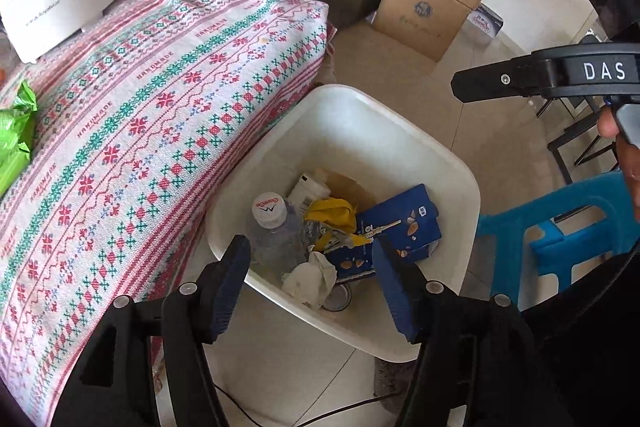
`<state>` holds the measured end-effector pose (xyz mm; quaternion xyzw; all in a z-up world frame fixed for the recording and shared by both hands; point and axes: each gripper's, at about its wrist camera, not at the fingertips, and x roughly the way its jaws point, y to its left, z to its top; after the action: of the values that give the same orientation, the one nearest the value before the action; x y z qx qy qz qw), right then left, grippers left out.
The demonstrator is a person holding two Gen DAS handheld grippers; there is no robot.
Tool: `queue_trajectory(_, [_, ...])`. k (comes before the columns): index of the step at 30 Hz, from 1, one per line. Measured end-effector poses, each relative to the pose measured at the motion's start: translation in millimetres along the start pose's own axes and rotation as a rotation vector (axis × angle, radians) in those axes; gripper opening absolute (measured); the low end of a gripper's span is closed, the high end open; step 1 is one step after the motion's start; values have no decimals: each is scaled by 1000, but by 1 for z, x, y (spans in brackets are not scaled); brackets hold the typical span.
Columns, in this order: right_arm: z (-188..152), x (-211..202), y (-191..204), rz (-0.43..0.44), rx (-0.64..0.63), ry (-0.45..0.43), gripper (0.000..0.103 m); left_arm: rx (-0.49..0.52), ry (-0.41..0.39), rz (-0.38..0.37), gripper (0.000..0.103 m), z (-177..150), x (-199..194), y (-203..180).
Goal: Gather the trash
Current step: 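Carry tissue and yellow wrapper to the white bin and open both tools, then grasp the green chip bag with the right tool while the left tool grasps the grey cardboard sheet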
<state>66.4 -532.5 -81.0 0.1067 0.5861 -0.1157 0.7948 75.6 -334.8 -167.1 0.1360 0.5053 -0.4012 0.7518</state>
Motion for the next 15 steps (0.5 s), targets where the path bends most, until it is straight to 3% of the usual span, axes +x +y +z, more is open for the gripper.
queue_trajectory(9, [11,-4,34,9,-73,-36,69,-123,-42,100,78,2,-52,61])
queue_trajectory(15, [27,-6,85,34,-144,-70,74,-243,-79,251,79,1,-97,135])
